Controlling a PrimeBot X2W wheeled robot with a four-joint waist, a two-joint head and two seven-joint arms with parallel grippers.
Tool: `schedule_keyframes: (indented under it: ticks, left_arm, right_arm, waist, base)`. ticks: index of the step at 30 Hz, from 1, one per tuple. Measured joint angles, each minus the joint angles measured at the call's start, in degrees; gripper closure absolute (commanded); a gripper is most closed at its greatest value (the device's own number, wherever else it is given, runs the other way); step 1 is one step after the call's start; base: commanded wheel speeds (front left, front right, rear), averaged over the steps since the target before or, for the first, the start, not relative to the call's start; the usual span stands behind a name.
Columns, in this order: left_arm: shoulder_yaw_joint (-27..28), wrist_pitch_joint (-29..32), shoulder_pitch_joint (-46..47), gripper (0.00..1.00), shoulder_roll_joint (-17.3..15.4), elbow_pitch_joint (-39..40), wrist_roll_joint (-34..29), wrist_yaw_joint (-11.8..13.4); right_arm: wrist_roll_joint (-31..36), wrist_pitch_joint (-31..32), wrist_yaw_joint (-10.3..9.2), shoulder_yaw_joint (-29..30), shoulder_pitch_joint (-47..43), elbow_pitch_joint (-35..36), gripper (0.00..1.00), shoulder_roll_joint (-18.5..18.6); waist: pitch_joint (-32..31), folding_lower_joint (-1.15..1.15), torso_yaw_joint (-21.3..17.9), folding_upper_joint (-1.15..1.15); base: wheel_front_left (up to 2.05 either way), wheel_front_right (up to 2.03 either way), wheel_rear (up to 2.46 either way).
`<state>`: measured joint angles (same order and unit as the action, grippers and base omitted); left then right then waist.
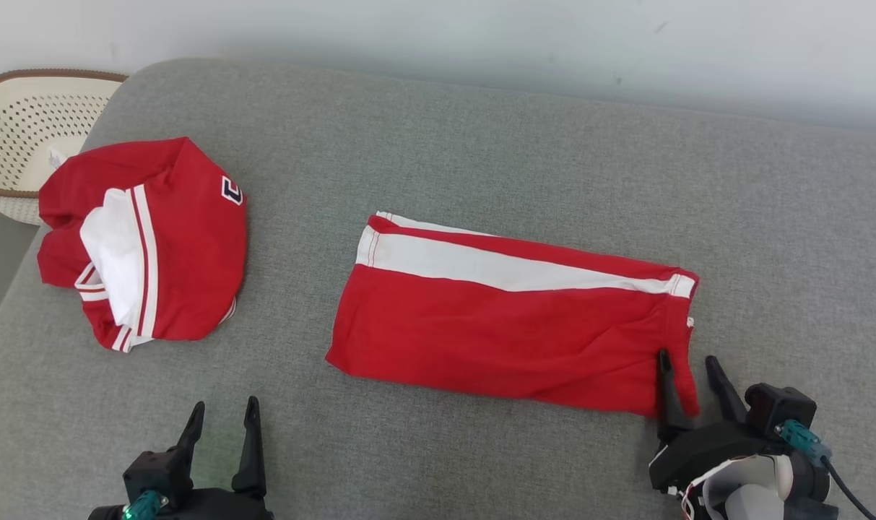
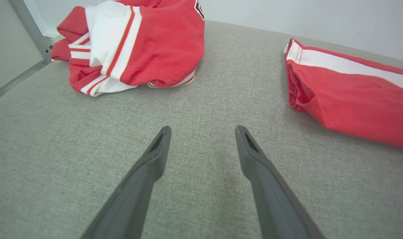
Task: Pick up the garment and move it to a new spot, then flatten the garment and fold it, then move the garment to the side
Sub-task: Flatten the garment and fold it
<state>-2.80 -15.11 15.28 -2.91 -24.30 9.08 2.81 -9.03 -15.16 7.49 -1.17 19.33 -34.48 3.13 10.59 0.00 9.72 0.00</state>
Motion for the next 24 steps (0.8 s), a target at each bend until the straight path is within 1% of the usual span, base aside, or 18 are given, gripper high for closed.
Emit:
schedule_keyframes:
  ticks: [4,8,9,10,11,12,16,20,24]
  left_arm:
    - [-0.56,0.00,-0.01,0.00,-0.01,0.11,0.37,0.21]
    - [-0.97,0.00,-0.03,0.00,0.00,0.36,0.55,0.31]
    - [-1.05,0.00,-0.04,0.00,0.00,0.41,0.55,0.32]
    - [-1.15,0.00,-0.08,0.00,0.00,0.49,0.55,0.32]
    - [-1.23,0.00,-0.15,0.00,0.00,0.59,0.55,0.33]
    - [-1.34,0.00,-0.20,0.00,-0.01,0.67,0.55,0.34]
    - [-1.53,0.00,-0.57,0.00,0.00,0.92,0.56,0.35]
    - [-1.86,0.00,-1.22,0.00,0.00,1.22,0.56,0.44]
    - [-2.05,0.00,-1.27,0.00,0.00,1.60,0.55,0.49]
  right_arm:
    - [-1.25,-0.26,0.02,-0.71,0.47,-2.55,0.00,0.02]
    - [-3.41,-0.60,-0.04,-2.97,1.86,-4.66,0.00,0.43]
    - [-4.08,-0.64,-0.18,-3.80,2.24,-5.14,0.18,0.67]
    - [-4.58,-0.66,-0.21,-4.45,2.42,-5.32,0.53,0.71]
    - [-4.86,-0.66,-0.21,-4.94,2.49,-5.35,0.69,0.66]
    - [-5.28,-0.66,-0.21,-5.19,2.53,-5.27,1.00,0.64]
    - [-6.26,-0.44,-0.12,-5.24,2.53,-4.79,1.00,0.58]
    - [-6.91,0.00,0.03,-3.71,2.01,-3.23,1.00,0.93]
    - [-7.15,0.02,0.03,-1.80,0.98,-2.63,1.00,2.98]
  waist:
    - [0.08,0.00,0.41,0.00]
    - [0.43,0.00,0.88,0.00]
    - [0.47,0.00,1.03,0.00]
    - [0.49,0.00,1.17,-0.01]
    - [0.50,-0.01,1.30,-0.01]
    - [0.51,-0.01,1.41,-0.01]
    - [0.38,0.00,1.55,0.00]
    - [-0.16,0.00,1.25,0.00]
    - [-0.73,0.00,0.39,0.00]
  base:
    - [0.00,0.00,0.00]
    - [0.00,0.00,0.00]
    - [0.00,0.00,0.00]
    - [0.00,0.00,0.00]
    - [0.00,0.00,0.00]
    - [0.00,0.00,0.00]
    - [0.00,0.00,0.00]
    - [0.00,0.00,0.00]
    - [0.00,0.00,0.00]
